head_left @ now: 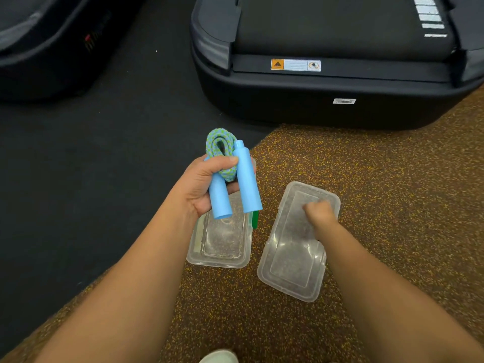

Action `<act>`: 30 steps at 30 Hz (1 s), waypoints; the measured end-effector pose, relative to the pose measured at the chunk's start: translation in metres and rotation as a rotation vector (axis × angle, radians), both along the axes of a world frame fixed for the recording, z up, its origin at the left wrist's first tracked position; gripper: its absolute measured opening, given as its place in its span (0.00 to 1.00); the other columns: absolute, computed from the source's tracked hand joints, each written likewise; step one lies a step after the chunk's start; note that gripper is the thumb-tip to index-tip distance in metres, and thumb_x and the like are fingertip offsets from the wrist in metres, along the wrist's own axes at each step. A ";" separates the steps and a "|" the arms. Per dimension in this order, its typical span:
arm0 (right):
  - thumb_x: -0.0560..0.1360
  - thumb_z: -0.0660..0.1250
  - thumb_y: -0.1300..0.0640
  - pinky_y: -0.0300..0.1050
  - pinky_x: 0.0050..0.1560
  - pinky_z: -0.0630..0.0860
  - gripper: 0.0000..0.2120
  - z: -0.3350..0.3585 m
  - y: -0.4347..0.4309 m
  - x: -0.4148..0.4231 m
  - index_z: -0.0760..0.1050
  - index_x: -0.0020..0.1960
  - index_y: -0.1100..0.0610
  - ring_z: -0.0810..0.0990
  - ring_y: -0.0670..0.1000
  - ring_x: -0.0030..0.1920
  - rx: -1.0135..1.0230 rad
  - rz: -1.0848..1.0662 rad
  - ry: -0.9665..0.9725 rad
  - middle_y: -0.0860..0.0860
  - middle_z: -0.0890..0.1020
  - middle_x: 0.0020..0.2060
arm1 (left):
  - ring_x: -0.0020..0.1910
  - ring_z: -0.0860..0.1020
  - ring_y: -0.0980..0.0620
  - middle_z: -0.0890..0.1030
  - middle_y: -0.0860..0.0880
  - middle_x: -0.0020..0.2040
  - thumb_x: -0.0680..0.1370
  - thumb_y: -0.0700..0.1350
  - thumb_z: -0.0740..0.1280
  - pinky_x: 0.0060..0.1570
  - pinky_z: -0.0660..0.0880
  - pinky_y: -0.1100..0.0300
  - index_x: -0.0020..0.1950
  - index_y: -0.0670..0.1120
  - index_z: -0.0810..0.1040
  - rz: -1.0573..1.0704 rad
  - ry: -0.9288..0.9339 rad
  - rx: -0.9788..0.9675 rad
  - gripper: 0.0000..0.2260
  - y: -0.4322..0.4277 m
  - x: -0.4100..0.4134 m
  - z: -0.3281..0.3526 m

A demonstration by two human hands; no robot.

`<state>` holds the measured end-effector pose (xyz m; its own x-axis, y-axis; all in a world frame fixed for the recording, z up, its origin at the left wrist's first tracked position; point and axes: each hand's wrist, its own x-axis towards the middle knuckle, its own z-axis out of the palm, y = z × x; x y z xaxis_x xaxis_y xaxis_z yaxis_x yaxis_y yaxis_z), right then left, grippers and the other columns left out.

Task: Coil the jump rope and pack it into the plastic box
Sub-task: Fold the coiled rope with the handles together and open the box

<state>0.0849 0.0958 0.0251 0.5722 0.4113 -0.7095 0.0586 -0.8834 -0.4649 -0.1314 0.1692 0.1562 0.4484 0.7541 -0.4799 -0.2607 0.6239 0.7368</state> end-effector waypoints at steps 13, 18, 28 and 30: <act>0.70 0.65 0.48 0.57 0.60 0.77 0.24 0.066 0.050 -0.111 0.74 0.65 0.52 0.81 0.53 0.56 0.616 0.314 0.417 0.54 0.82 0.57 | 0.44 0.84 0.45 0.84 0.42 0.47 0.73 0.33 0.67 0.40 0.81 0.50 0.55 0.42 0.79 -0.076 0.181 -0.032 0.12 0.005 -0.017 -0.059; 0.72 0.63 0.55 0.58 0.57 0.79 0.18 0.033 0.058 -0.128 0.77 0.61 0.49 0.82 0.56 0.53 0.491 0.239 0.388 0.54 0.83 0.53 | 0.43 0.83 0.44 0.83 0.41 0.47 0.72 0.31 0.67 0.42 0.82 0.50 0.57 0.41 0.77 -0.113 0.249 -0.074 0.15 0.005 -0.025 -0.083; 0.67 0.59 0.61 0.61 0.50 0.81 0.19 -0.024 0.071 -0.145 0.77 0.56 0.55 0.82 0.61 0.49 0.300 0.141 0.327 0.60 0.82 0.51 | 0.44 0.81 0.43 0.81 0.41 0.48 0.60 0.34 0.75 0.50 0.79 0.46 0.65 0.42 0.68 -0.128 0.496 -0.045 0.35 0.010 -0.032 -0.120; 0.68 0.58 0.62 0.61 0.51 0.80 0.20 -0.018 0.069 -0.149 0.74 0.59 0.58 0.81 0.62 0.50 0.250 0.130 0.333 0.61 0.81 0.52 | 0.45 0.80 0.42 0.80 0.41 0.49 0.62 0.34 0.74 0.52 0.78 0.44 0.66 0.44 0.66 -0.133 0.542 -0.037 0.34 0.010 -0.031 -0.129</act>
